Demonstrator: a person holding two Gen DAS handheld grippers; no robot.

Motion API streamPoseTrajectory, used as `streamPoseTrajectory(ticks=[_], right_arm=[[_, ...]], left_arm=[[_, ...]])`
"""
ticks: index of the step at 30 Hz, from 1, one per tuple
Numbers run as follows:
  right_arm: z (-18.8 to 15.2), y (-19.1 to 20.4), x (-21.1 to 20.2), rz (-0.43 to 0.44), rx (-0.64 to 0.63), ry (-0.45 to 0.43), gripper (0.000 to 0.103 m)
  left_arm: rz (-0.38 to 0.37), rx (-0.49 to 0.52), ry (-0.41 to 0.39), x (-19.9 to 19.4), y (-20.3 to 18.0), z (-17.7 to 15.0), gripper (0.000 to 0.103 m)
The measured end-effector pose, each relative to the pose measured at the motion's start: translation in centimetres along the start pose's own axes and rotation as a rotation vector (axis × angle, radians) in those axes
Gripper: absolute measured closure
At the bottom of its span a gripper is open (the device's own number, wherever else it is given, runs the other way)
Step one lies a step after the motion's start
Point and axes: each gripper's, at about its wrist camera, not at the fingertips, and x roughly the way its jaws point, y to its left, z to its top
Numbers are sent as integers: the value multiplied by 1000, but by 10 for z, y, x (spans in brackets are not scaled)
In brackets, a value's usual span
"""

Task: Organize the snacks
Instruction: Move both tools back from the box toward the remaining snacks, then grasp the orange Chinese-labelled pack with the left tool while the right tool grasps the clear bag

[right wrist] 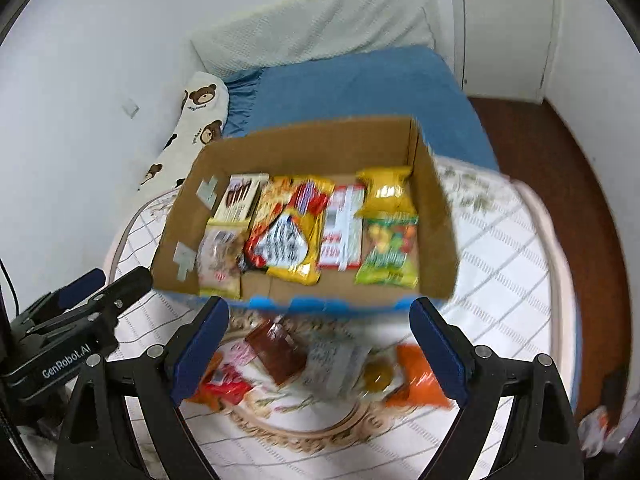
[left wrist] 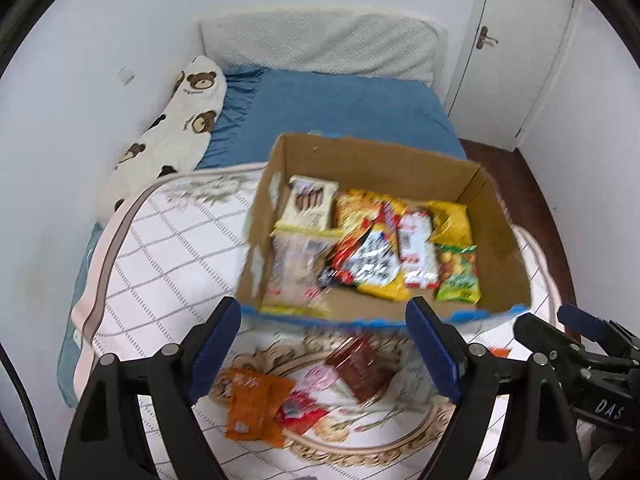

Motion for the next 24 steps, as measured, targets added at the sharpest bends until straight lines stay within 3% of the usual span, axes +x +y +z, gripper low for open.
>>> streamPoseTrajectory(ticks=[1, 2, 4, 9, 13, 19, 20, 22, 24], right_arm=[[-7, 0, 5, -4, 9, 16, 19], [-18, 0, 13, -6, 29, 44, 35], [-32, 0, 31, 1, 51, 100, 44], [-67, -7, 95, 11, 143, 234, 44], [-83, -12, 134, 8, 199, 308, 42], [-88, -13, 170, -68, 191, 345, 37], [-89, -12, 176, -92, 187, 350, 36], [-89, -12, 183, -121, 184, 348, 36], [-90, -13, 189, -145, 185, 350, 37]], left_arm=[[7, -1, 17, 3, 6, -6, 19], [14, -2, 42, 8, 13, -13, 19], [17, -16, 108, 24, 32, -32, 19], [4, -59, 321, 77, 74, -77, 19], [-18, -55, 431, 117, 78, -101, 19], [9, 14, 505, 165, 67, -124, 21], [15, 14, 492, 167, 66, -126, 25], [27, 21, 482, 170, 66, -129, 47], [15, 11, 476, 170, 68, -131, 47]])
